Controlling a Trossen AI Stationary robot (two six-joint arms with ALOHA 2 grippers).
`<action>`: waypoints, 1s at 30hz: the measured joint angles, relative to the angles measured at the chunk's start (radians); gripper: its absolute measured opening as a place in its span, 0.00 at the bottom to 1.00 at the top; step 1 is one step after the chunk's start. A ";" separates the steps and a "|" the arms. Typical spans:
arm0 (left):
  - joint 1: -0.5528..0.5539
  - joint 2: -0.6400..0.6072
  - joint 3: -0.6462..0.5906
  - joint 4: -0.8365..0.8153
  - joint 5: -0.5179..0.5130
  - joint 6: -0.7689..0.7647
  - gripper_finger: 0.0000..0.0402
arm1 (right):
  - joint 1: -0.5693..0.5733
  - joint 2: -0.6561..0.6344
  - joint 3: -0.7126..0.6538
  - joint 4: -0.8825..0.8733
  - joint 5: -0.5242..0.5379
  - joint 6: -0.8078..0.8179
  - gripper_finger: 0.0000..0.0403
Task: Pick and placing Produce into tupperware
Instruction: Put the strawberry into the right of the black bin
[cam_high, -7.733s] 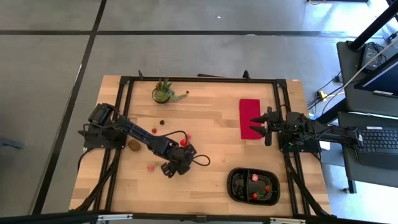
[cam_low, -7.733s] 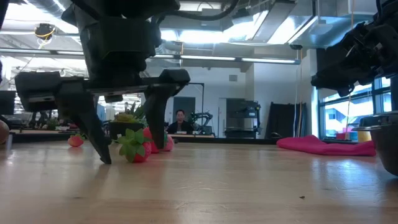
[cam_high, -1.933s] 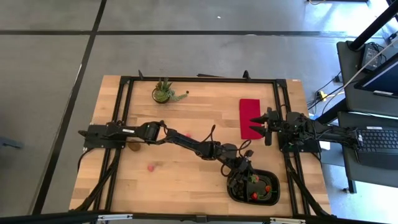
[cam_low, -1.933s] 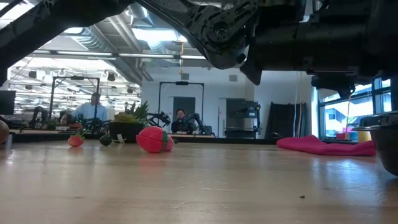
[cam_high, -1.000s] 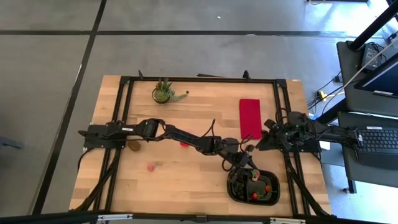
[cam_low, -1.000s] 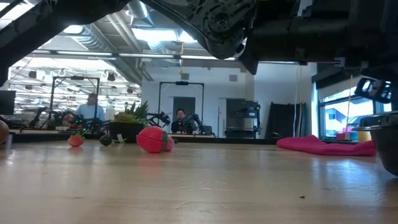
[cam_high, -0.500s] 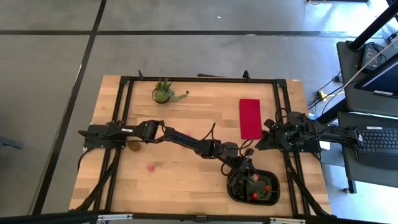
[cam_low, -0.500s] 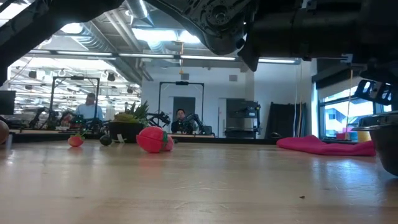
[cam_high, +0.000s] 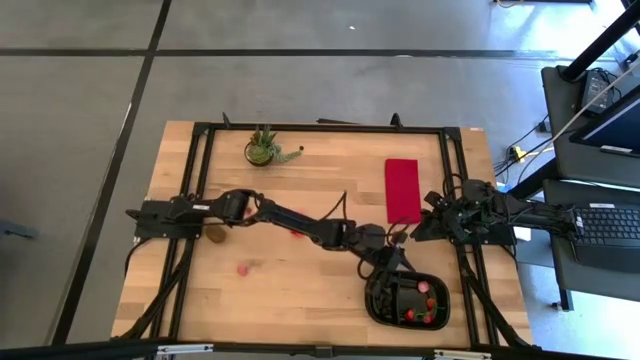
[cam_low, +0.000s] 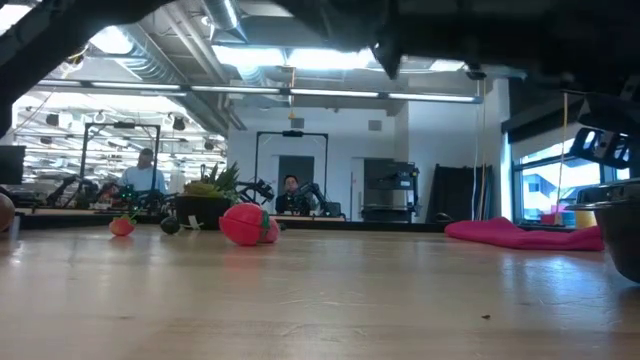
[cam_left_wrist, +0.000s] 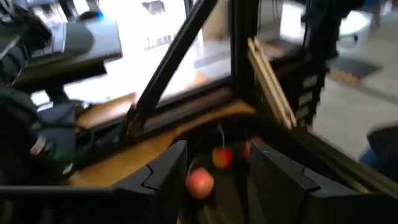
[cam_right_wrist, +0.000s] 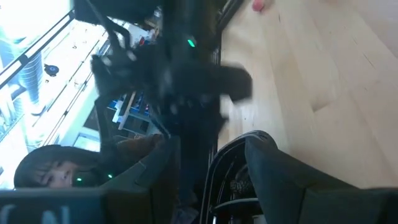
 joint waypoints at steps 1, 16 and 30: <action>0.004 -0.025 0.000 -0.066 0.001 0.018 0.41 | 0.000 0.000 0.000 0.001 0.001 0.000 0.46; 0.104 -0.423 0.001 -0.989 -0.090 -0.019 0.43 | 0.000 0.000 0.000 0.024 0.234 -0.250 0.46; 0.153 -0.805 -0.285 -1.083 -0.389 -0.242 0.38 | 0.000 0.000 0.000 0.028 0.229 -0.330 0.46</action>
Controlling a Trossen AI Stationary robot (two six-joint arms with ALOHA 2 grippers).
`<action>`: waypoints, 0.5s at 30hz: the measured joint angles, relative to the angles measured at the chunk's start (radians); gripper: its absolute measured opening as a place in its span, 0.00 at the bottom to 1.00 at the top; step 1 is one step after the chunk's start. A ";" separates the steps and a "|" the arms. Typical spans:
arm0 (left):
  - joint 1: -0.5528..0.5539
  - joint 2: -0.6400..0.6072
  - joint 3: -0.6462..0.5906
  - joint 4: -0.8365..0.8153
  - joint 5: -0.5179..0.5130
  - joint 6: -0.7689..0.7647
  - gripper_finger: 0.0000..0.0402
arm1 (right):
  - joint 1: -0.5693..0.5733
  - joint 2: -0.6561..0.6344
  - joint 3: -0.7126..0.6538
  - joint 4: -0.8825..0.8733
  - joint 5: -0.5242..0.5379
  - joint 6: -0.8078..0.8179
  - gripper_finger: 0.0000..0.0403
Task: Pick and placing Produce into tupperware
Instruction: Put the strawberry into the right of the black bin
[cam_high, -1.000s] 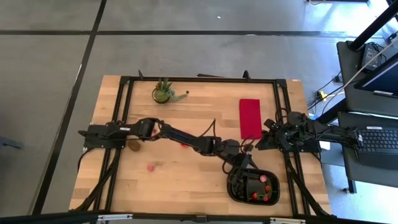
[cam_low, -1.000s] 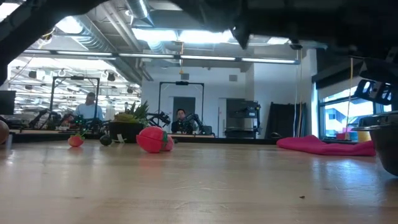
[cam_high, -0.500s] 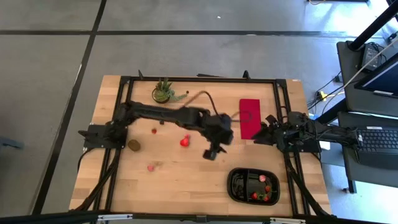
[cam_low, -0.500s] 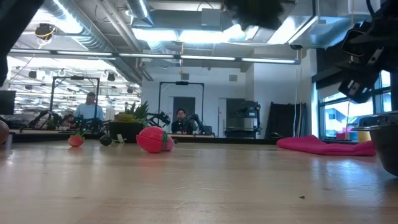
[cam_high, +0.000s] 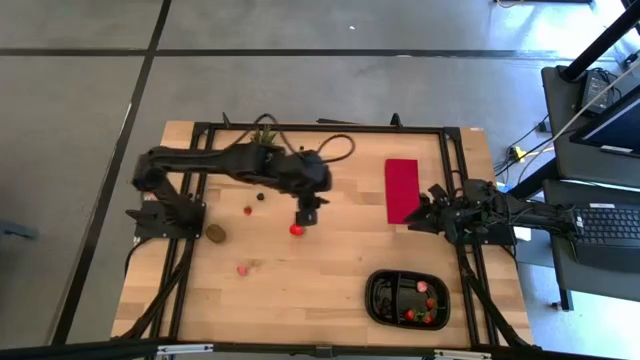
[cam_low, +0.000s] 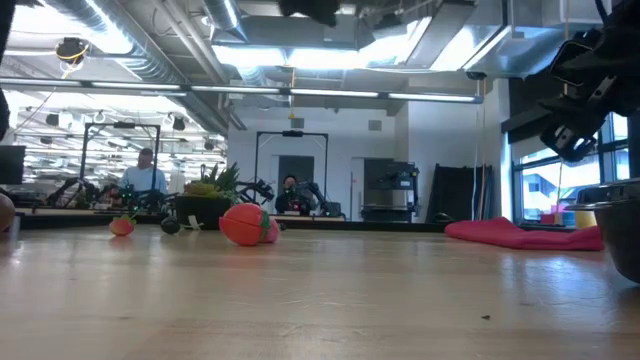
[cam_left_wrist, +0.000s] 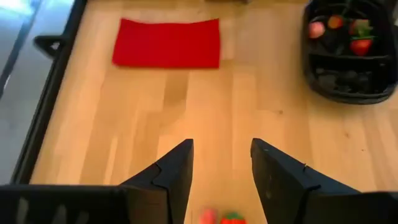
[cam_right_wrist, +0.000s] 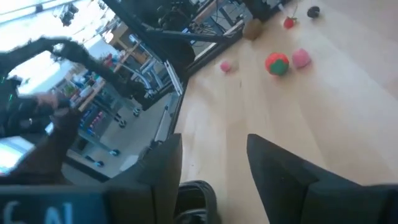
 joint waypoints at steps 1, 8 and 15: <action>0.003 -0.032 -0.051 0.019 -0.011 -0.023 0.37 | 0.000 0.000 0.000 0.000 -0.001 -0.014 0.46; 0.003 -0.214 -0.406 0.115 -0.093 -0.099 0.38 | 0.000 0.000 0.000 0.000 0.006 -0.058 0.46; -0.025 -0.256 -0.688 0.429 -0.096 -0.115 0.40 | 0.000 0.000 0.000 0.004 0.010 -0.289 0.46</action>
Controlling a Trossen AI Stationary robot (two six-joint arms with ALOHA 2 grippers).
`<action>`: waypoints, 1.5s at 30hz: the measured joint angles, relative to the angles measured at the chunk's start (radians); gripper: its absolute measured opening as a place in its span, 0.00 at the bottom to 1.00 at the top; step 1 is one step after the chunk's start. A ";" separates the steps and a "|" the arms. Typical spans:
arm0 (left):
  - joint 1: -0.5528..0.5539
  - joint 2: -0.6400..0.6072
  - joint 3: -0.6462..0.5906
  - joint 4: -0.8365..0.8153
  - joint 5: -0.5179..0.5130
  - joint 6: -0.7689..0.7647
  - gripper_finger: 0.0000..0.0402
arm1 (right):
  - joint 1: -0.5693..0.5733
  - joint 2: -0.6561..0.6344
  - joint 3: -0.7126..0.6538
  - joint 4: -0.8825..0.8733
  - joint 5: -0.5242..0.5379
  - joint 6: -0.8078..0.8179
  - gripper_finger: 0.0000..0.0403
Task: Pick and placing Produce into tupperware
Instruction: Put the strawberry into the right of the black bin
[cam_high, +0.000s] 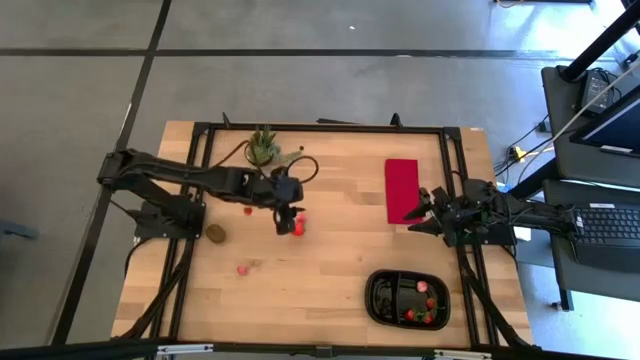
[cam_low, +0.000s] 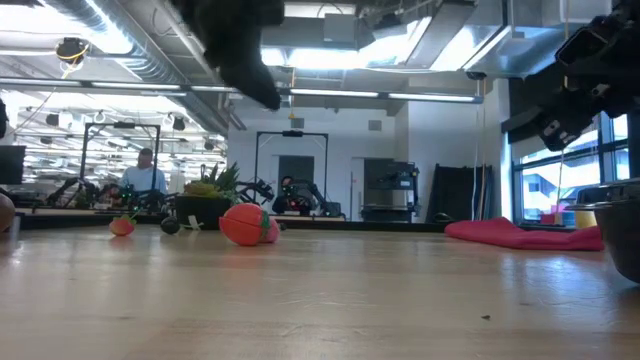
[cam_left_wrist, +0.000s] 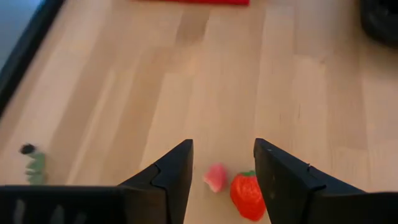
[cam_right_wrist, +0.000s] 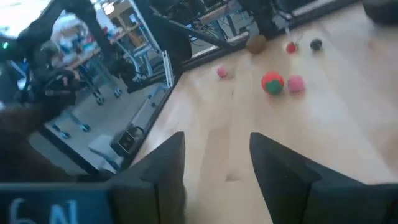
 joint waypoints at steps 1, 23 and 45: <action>0.000 0.002 -0.024 0.022 0.001 -0.001 0.40 | 0.000 0.000 0.000 0.000 0.002 -0.026 0.46; -0.006 0.006 -0.113 -0.002 0.003 -0.052 0.65 | 0.000 0.000 0.000 0.004 0.100 -0.032 0.46; -0.092 0.144 -0.114 0.081 0.056 0.000 0.78 | 0.000 0.000 0.000 0.004 0.101 -0.030 0.46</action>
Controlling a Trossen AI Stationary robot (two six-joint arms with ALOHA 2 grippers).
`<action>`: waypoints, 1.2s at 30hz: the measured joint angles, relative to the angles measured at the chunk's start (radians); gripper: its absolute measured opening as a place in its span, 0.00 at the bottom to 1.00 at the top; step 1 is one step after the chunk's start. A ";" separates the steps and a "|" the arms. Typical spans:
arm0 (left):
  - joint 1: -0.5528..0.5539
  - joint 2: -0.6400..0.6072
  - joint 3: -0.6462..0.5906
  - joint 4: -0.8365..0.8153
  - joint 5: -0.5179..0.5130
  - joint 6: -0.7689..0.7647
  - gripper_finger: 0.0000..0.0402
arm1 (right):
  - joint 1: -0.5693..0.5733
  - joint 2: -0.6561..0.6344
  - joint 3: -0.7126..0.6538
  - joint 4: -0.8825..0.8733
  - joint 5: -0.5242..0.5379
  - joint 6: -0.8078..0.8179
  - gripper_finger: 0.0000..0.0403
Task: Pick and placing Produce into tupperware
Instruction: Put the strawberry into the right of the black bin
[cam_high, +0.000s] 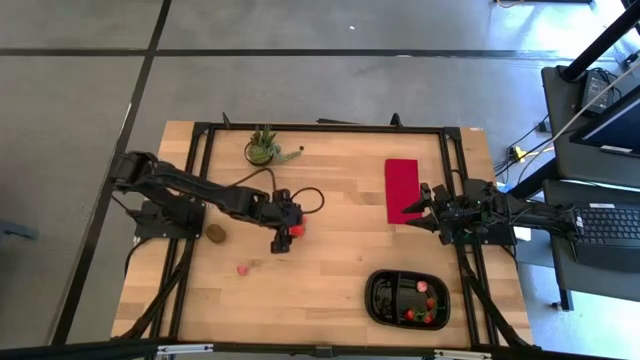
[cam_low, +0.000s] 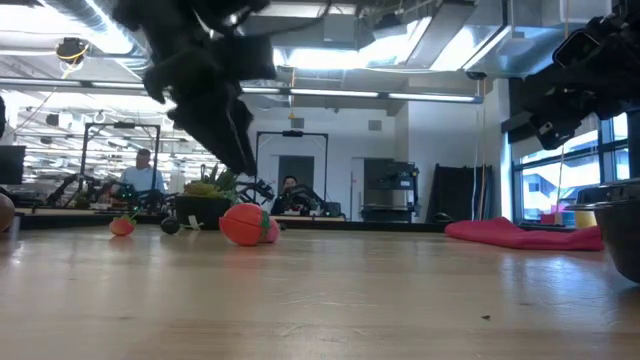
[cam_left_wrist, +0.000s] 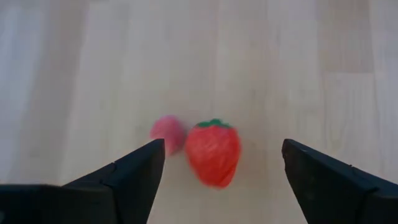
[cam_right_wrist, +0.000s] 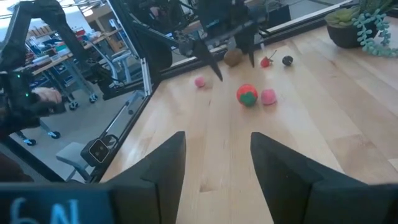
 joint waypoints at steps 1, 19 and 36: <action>0.000 0.018 0.000 0.011 0.011 0.001 0.78 | 0.000 0.000 0.000 0.001 0.001 0.000 0.46; 0.005 0.196 0.000 0.064 0.014 0.079 0.71 | 0.000 0.000 0.000 0.000 0.036 0.024 0.46; 0.006 0.196 0.000 0.097 0.012 0.079 0.60 | 0.000 0.000 0.000 0.000 0.036 0.025 0.46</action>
